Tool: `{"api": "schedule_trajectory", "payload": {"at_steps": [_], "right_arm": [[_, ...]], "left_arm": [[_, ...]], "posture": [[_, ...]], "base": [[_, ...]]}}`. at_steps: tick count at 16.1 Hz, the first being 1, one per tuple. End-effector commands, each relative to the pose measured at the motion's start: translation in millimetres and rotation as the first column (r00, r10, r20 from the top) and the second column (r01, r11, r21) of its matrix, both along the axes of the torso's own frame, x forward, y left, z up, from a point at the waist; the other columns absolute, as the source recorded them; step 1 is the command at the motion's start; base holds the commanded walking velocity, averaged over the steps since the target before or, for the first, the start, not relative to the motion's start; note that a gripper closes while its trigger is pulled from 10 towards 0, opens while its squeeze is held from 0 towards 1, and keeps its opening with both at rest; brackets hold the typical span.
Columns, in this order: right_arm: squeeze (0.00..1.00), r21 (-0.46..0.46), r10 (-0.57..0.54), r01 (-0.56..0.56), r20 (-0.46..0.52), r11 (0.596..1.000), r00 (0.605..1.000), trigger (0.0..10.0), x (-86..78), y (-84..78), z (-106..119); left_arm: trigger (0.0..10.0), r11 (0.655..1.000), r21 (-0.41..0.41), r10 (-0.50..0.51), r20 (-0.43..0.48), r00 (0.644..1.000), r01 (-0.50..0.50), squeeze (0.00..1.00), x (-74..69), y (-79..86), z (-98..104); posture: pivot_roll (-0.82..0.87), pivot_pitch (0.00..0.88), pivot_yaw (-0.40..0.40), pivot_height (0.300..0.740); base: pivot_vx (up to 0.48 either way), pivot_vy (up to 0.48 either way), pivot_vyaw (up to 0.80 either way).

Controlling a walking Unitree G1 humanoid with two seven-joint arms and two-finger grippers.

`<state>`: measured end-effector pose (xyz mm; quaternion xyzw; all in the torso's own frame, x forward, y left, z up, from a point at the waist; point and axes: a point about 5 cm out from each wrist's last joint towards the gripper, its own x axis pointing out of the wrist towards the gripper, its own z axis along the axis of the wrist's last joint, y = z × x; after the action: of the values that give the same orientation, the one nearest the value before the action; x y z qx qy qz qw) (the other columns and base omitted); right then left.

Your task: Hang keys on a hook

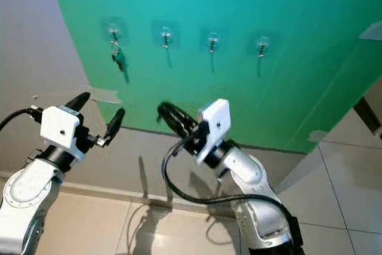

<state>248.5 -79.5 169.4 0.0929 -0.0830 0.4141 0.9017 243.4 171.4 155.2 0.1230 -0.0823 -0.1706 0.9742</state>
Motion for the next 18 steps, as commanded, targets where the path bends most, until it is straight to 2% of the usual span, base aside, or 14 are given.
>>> {"api": "schedule_trajectory", "payload": {"at_steps": [1,6,9,11,18], "right_arm": [[0.0,0.024,-0.017,0.016,0.014,1.0,1.0,10.0,4.2,-2.6,9],[0.0,0.047,-0.072,0.07,0.051,0.996,0.996,10.0,21.7,0.7,29],[0.0,0.042,-0.132,0.129,0.058,0.991,0.99,10.0,34.9,3.3,36],[0.0,0.049,-0.166,0.164,0.057,0.985,0.984,10.0,44.1,7.1,43],[0.0,0.105,-0.204,0.198,0.052,0.974,0.978,10.0,60.6,19.7,64]], "left_arm": [[10.0,0.999,-0.006,-0.036,0.01,0.999,0.036,0.0,-0.8,-6.2,5],[10.0,0.998,-0.023,-0.066,0.002,0.998,0.066,0.0,-1.3,-13.7,4],[10.0,0.991,-0.051,-0.123,-0.003,0.992,0.123,0.0,-1.4,-23.8,5],[10.0,0.978,-0.071,-0.197,-0.007,0.98,0.196,0.0,-3.4,-33.5,7],[10.0,0.974,-0.07,-0.216,0.012,0.976,0.216,0.0,0.8,-38.4,13]], "posture": [[0.0,0.031,-0.032,0.74],[0.0,0.035,-0.039,0.74],[0.0,0.036,-0.039,0.74],[0.0,0.037,-0.038,0.74],[0.0,0.049,-0.034,0.74]], "base": [[0.0,0.0,0.0],[0.0,0.0,0.0],[0.0,0.0,0.0],[0.0,0.0,0.0],[0.0,0.0,0.0]]}}
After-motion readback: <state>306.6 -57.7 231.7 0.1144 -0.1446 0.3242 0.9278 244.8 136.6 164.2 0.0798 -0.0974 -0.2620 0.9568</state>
